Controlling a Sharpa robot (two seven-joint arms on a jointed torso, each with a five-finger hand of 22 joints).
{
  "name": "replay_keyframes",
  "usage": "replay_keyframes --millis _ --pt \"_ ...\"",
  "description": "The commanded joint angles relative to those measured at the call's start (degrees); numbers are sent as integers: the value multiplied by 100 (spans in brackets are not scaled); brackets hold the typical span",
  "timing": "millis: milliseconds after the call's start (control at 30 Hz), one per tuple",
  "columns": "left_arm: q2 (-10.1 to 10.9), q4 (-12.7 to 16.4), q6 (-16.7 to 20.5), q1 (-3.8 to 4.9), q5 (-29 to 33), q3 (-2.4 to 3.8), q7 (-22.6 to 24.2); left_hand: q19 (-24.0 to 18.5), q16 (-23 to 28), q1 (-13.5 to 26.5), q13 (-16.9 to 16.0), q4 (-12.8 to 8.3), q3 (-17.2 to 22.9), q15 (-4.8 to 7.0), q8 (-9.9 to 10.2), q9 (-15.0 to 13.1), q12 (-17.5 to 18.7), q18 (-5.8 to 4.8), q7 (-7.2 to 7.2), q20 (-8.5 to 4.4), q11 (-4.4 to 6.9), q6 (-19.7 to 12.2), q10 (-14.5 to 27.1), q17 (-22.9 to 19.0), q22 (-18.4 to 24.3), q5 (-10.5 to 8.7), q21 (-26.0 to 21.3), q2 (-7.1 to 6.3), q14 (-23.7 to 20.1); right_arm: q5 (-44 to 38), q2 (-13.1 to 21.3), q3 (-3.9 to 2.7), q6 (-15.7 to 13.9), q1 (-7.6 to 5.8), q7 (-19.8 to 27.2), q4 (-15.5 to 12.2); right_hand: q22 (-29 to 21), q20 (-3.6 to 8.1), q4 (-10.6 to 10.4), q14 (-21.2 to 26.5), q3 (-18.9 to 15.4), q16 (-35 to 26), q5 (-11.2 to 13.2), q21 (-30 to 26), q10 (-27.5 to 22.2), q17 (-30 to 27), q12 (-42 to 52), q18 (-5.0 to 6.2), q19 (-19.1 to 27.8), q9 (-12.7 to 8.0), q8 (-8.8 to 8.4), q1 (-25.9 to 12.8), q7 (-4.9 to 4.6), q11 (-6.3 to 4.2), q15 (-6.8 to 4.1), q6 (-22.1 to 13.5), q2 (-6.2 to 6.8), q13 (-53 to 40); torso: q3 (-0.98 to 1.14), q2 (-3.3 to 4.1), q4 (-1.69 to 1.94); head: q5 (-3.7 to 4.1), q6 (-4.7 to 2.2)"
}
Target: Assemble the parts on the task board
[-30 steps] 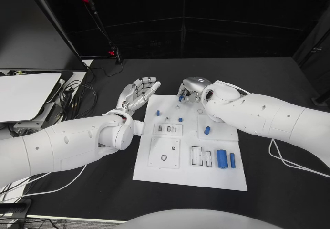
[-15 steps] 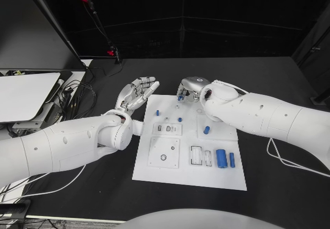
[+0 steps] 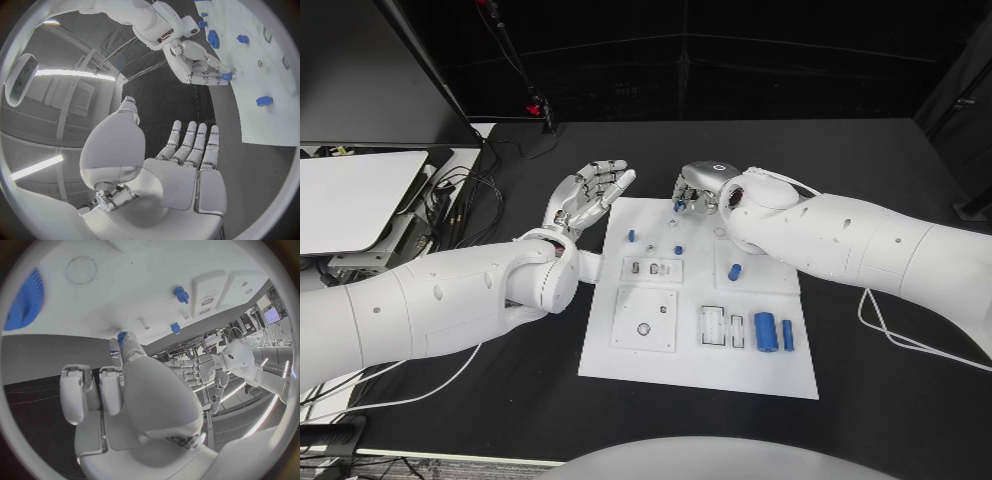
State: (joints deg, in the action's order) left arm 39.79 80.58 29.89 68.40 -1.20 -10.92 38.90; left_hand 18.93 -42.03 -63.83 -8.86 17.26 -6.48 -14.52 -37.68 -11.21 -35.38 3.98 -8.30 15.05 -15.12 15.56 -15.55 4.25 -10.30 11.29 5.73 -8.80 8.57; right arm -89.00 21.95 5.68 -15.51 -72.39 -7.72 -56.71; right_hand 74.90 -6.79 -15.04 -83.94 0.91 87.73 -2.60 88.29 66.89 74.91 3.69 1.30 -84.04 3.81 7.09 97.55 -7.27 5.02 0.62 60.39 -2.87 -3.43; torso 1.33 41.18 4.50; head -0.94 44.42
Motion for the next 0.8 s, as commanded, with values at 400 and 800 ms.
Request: replay_keyframes --millis 400,800 --pt "-1 1 -47 9 -36 5 2023 -21 -46 -1 18 -5 62 -10 -36 21 -37 72 -876 26 -12 -45 49 -13 -12 -1 46 89 -32 -5 -20 -3 133 -6 -92 30 819 -119 -149 -349 -111 -30 -12 -140 -539 -114 -30 29 -223 -34 -370 -255 206 161 170 -637 308 1 2 -3 -4 -6 19" --pt "-16 -25 -51 9 -35 5 2011 -21 -46 -1 18 -5 62 -10 -36 21 -37 72 -876 26 -12 -45 49 -13 -12 -1 46 89 -32 694 156 -2 -973 14 553 -125 299 -128 -175 -181 -304 -231 -8 -421 -1021 -915 37 156 43 -18 -352 -1526 222 161 121 -1817 878 -34 6 -3 -4 -4 30"
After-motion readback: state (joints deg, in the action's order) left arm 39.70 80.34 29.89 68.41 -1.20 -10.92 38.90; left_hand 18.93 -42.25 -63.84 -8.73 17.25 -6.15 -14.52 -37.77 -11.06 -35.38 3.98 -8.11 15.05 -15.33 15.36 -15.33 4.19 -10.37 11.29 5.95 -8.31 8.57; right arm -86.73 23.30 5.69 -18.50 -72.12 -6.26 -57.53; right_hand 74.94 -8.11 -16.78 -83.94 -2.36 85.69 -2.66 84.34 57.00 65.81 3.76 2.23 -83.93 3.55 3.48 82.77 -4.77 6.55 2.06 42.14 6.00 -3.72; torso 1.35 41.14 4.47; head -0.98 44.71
